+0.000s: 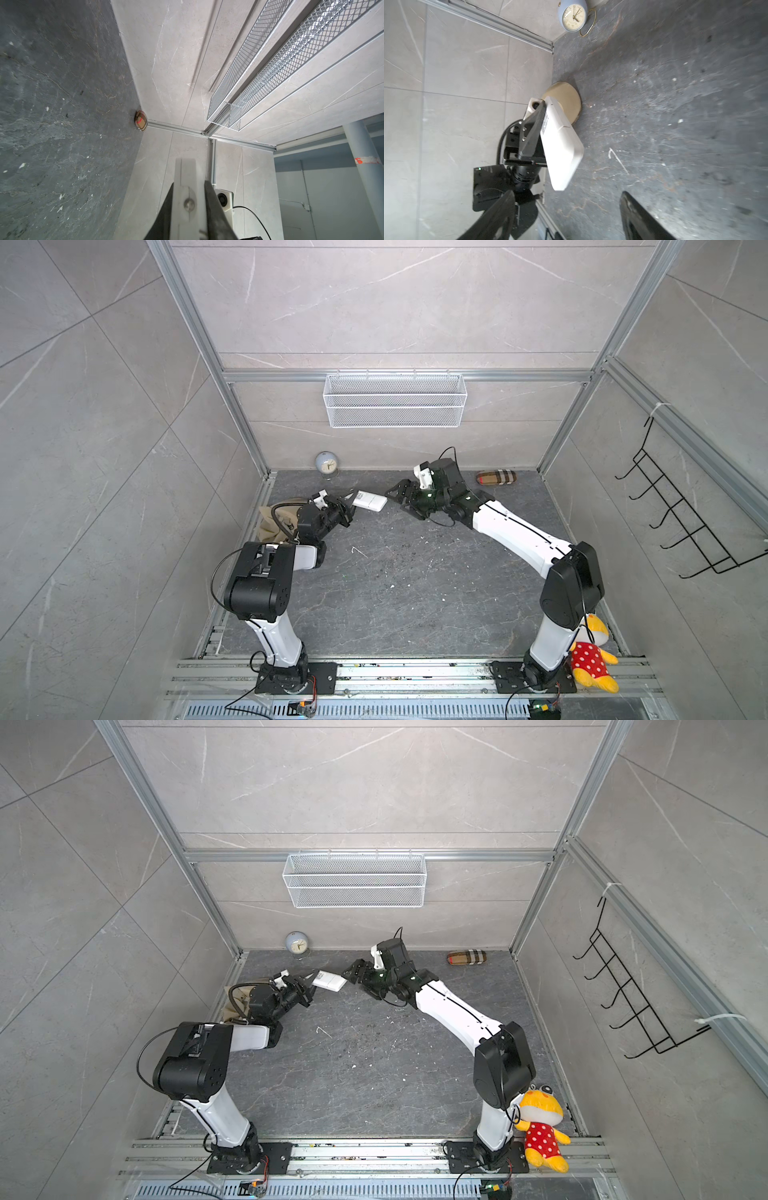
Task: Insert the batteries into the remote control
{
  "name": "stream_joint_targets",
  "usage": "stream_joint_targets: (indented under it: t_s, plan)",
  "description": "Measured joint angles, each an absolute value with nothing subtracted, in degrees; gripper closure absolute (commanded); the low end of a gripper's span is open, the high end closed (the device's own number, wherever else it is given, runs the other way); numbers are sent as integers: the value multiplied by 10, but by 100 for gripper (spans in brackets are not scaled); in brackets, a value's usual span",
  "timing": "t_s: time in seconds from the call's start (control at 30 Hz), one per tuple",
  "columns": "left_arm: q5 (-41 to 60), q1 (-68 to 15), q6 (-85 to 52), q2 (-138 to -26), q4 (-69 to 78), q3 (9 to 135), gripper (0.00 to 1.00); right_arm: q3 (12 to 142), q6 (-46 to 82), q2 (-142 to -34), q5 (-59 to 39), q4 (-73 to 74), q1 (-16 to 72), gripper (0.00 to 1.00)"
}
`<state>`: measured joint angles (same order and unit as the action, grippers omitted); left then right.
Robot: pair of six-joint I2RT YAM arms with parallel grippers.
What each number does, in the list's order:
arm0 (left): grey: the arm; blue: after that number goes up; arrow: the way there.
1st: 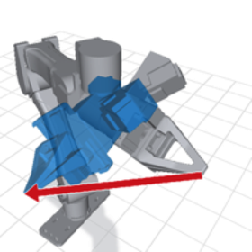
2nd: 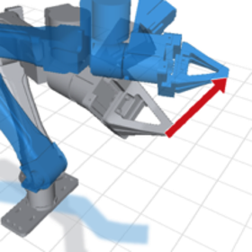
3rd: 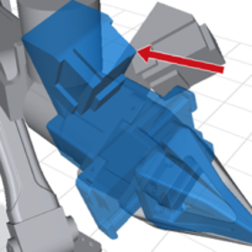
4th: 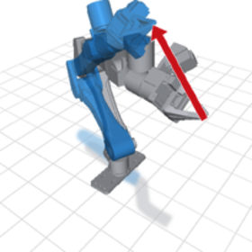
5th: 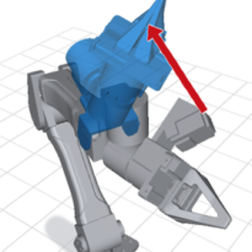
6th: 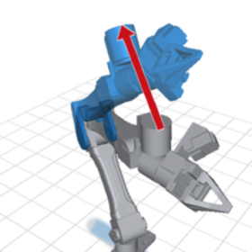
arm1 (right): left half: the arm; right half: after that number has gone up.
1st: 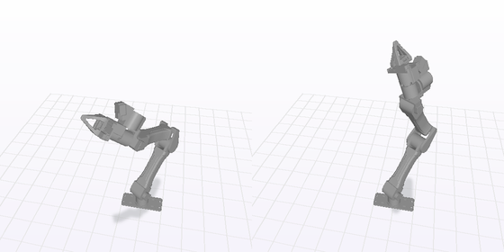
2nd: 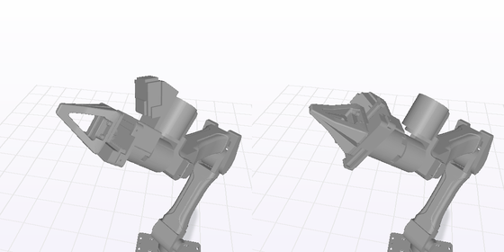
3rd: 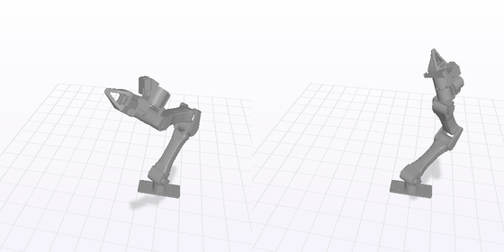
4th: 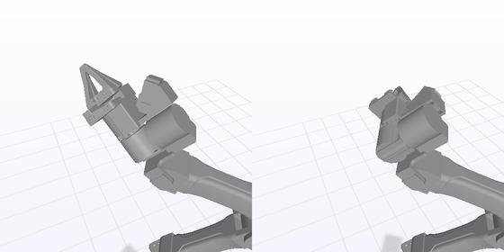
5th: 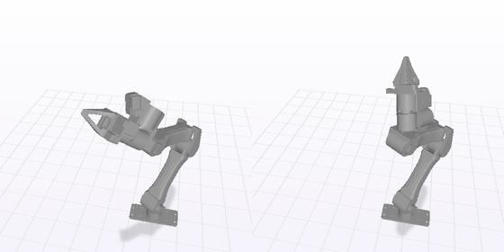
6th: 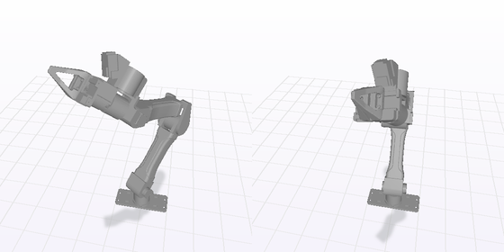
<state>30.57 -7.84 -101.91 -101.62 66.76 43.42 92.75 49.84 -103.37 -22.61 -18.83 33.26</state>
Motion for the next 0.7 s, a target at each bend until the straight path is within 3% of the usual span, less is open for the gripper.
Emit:
stream_joint_targets:
  t_s: [0.3, 0.7]
  plan:
    - [301, -76, -990, -1016, 661, 420, 100, 1035, 349, -1052, -76, -391, 342, 20]
    - [300, -80, -966, -1016, 651, 416, 100, 1098, 310, -1148, 39, -496, 397, 19]
